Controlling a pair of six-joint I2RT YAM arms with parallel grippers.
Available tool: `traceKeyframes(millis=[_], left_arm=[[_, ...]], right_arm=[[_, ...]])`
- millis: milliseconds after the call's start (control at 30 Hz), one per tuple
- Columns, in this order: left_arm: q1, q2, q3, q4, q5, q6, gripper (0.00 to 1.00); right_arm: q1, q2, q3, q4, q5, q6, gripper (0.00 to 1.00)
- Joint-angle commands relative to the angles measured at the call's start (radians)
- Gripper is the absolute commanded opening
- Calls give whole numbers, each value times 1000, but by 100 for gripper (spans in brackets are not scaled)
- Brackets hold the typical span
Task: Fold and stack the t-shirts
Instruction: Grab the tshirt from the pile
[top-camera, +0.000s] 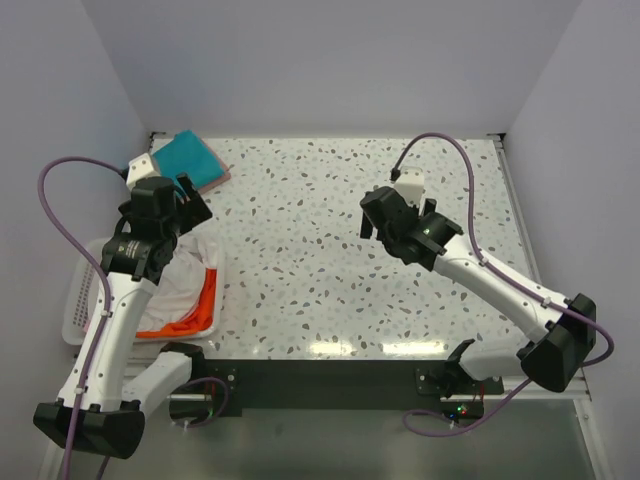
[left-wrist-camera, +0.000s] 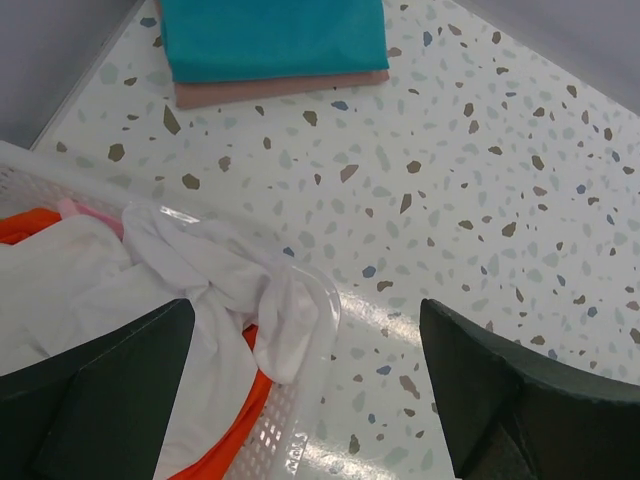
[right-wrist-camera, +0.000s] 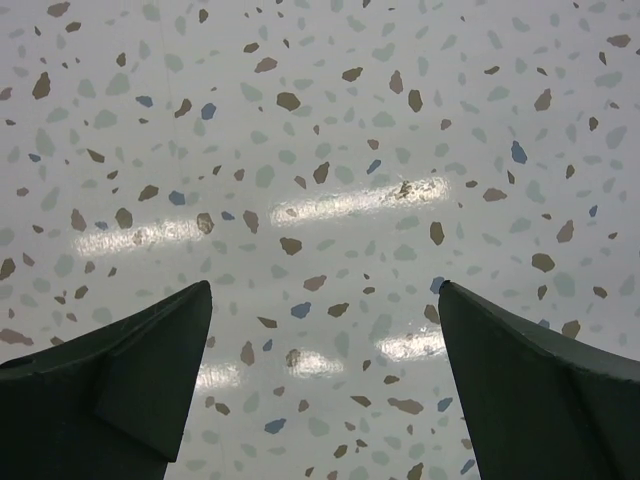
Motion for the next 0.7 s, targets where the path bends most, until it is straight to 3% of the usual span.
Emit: traceKeyframes(millis=[0, 333, 500, 667], left_arm=[[-3, 8, 17, -46, -53, -11, 100], [-3, 26, 0, -81, -71, -9, 100], [10, 43, -70, -214, -143, -118, 100], [184, 77, -190, -245, -77, -161, 100]], right_arm=[[0, -38, 5, 26, 64, 44, 99], [2, -47, -13, 54, 87, 84, 99], [0, -47, -30, 104, 72, 90, 99], [2, -19, -23, 126, 35, 84, 99]])
